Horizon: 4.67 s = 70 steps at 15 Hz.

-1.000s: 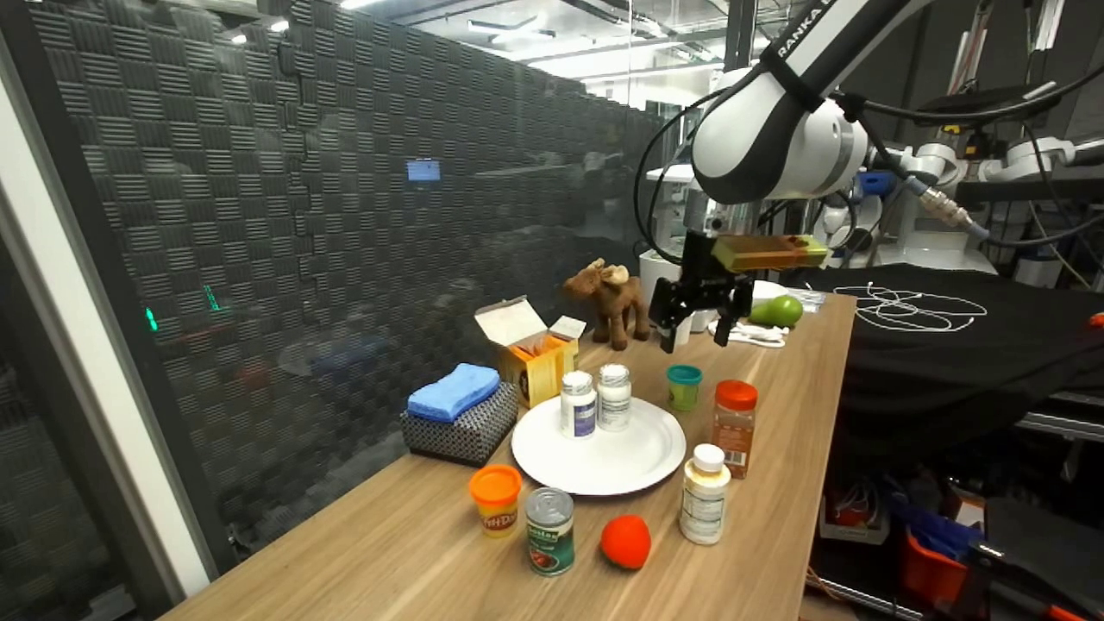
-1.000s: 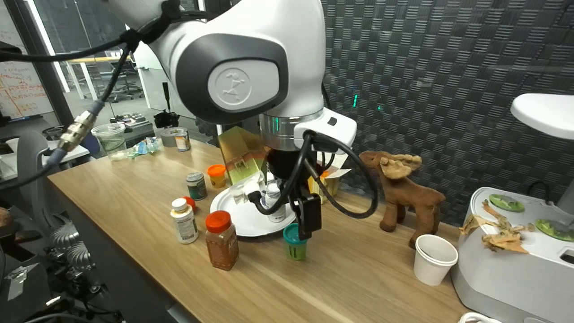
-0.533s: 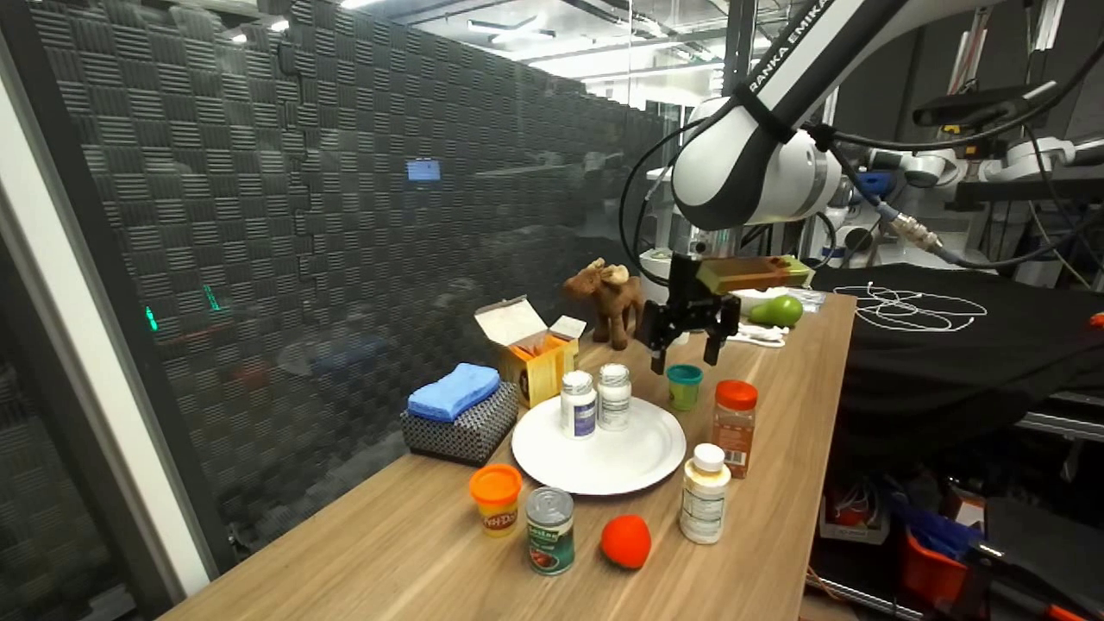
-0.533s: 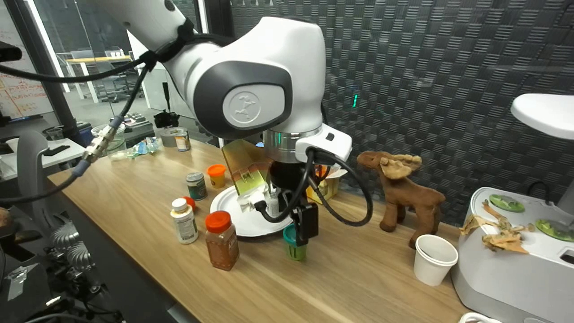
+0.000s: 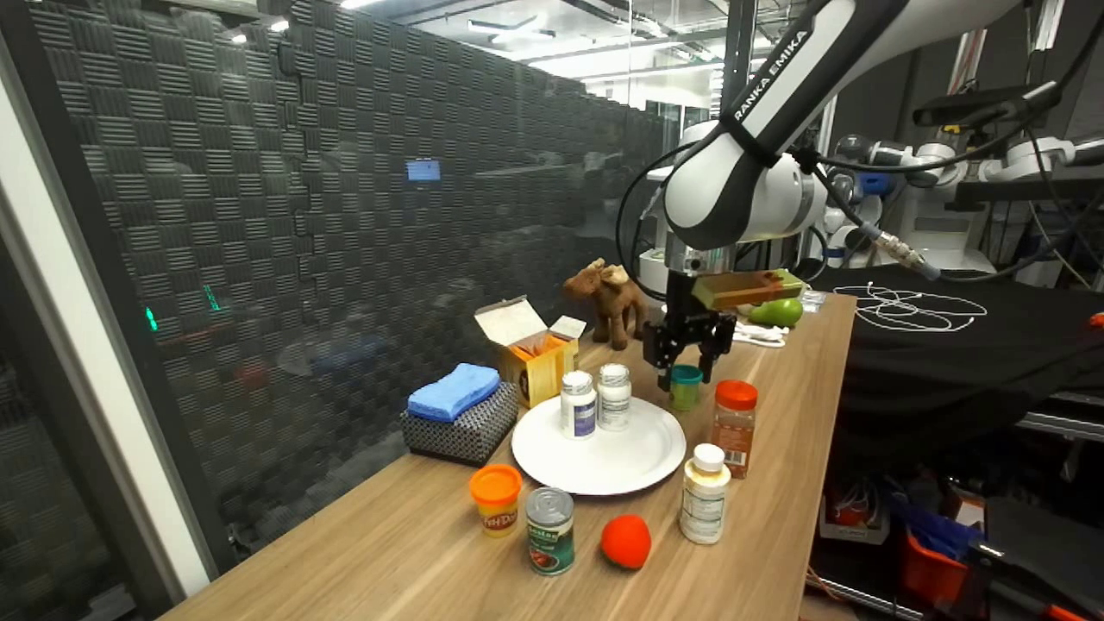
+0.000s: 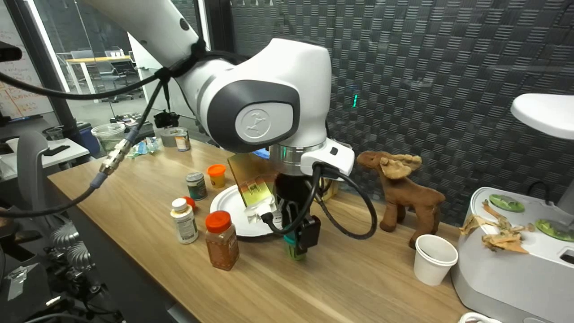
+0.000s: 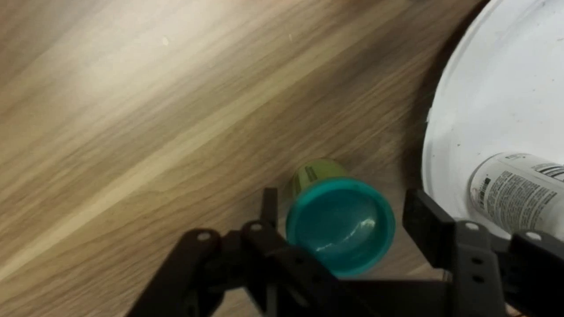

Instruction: Pick up the objects from the countertop and put them on the white plate.

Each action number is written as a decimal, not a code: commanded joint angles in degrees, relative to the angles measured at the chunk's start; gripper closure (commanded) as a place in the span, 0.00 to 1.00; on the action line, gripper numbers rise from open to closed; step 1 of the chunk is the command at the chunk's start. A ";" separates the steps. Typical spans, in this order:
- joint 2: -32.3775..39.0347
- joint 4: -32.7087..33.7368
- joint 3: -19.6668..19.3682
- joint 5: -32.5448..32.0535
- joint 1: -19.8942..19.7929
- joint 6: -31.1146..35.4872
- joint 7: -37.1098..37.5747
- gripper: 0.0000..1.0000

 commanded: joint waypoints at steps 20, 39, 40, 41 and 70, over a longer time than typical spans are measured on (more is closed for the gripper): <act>-13.08 -10.27 5.77 3.72 4.43 -0.01 -2.89 0.72; -6.13 -6.70 6.57 2.53 4.72 4.77 -8.01 0.72; -6.01 -6.59 6.50 2.35 4.64 5.08 -7.95 0.72; -5.94 -6.43 6.62 2.60 4.46 5.06 -8.13 0.72; -17.98 -9.33 3.96 3.49 3.05 -4.38 -7.07 0.00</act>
